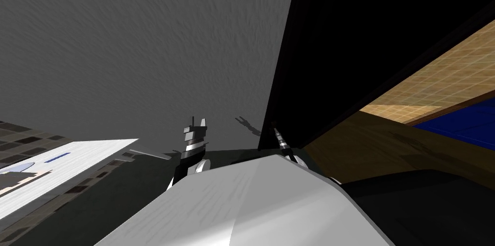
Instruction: Pull the door open
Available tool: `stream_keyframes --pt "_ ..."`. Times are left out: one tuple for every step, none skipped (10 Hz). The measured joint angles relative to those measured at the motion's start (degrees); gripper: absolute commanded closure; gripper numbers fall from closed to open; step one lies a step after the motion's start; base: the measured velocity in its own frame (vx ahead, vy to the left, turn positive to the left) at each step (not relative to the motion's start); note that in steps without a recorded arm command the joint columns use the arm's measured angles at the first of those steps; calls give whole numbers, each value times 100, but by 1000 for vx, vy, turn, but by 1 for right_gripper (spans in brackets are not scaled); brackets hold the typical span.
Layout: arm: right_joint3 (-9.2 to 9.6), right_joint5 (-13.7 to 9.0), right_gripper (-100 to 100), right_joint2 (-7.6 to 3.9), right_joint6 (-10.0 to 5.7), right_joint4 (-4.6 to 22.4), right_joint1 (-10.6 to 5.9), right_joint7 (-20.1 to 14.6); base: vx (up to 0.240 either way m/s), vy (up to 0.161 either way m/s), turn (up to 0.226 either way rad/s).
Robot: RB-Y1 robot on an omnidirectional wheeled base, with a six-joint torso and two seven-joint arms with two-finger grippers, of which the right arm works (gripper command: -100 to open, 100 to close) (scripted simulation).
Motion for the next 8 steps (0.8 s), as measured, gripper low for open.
stream_keyframes --pt "5 -36 -100 13 15 -4 -10 -129 -41 -15 46" --pt "13 -92 -100 33 35 -12 -23 -282 -63 -17 90" --pt "25 -168 -100 56 53 4 -58 -450 -50 -20 26" --pt "30 -205 -100 72 68 1 -71 -585 -46 -21 45" --pt "39 -265 -100 92 90 0 -94 -739 -36 -18 27" --pt "44 -298 -100 104 105 0 -107 -851 -38 -21 51" --pt "53 -358 -100 128 126 -5 -126 -996 -74 -28 99" --pt "65 -441 -100 159 161 -31 -141 -1157 -62 -27 27"
